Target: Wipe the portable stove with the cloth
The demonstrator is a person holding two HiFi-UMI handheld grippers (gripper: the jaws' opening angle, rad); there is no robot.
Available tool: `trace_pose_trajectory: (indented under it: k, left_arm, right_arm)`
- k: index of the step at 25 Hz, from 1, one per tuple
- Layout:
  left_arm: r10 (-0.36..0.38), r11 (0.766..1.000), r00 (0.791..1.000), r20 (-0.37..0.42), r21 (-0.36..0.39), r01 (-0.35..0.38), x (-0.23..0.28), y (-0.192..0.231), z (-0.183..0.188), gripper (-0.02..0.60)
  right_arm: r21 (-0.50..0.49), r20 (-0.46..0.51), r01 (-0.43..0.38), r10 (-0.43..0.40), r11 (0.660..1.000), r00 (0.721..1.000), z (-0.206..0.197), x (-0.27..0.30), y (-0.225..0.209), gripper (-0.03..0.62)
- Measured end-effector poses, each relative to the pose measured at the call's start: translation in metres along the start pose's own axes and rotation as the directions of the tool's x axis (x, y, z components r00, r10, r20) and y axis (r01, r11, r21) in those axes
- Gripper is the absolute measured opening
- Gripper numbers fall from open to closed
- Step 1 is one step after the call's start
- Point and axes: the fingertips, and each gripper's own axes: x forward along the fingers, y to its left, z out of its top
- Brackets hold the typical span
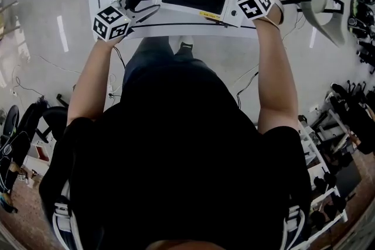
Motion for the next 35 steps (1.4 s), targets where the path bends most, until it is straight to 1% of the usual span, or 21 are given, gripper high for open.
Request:
trace_pose_trajectory:
  k: [8,14,22,27,30,35]
  left_arm:
    - [-0.001,1.0,1.0,-0.002,0.02,0.001,-0.003,-0.03,-0.004,0.233]
    - [0.01,0.999,1.0,-0.007,0.034,-0.01,-0.007,-0.046,-0.009,0.233]
    - [0.032,0.998,0.999,-0.025,0.054,-0.031,-0.01,-0.067,-0.012,0.233]
    - [0.043,0.997,0.998,-0.044,0.066,-0.04,-0.01,-0.072,-0.015,0.233]
    - [0.049,0.997,0.998,-0.047,0.07,-0.046,-0.011,-0.074,-0.015,0.233]
    - [0.058,0.996,0.997,-0.055,0.076,-0.053,-0.01,-0.073,-0.013,0.233]
  right_arm:
    - [-0.015,-0.037,-0.081,0.081,0.997,0.996,-0.02,-0.028,0.045,0.11]
    - [-0.035,-0.043,-0.103,0.102,0.994,0.994,-0.037,-0.049,0.083,0.11]
    - [-0.028,-0.035,-0.112,0.111,0.993,0.993,-0.053,-0.077,0.122,0.11]
    - [-0.05,-0.035,-0.144,0.142,0.988,0.989,-0.061,-0.085,0.149,0.11]
    - [-0.059,-0.026,-0.149,0.148,0.987,0.989,-0.063,-0.091,0.158,0.11]
    - [-0.038,-0.006,-0.163,0.163,0.986,0.987,-0.064,-0.093,0.157,0.11]
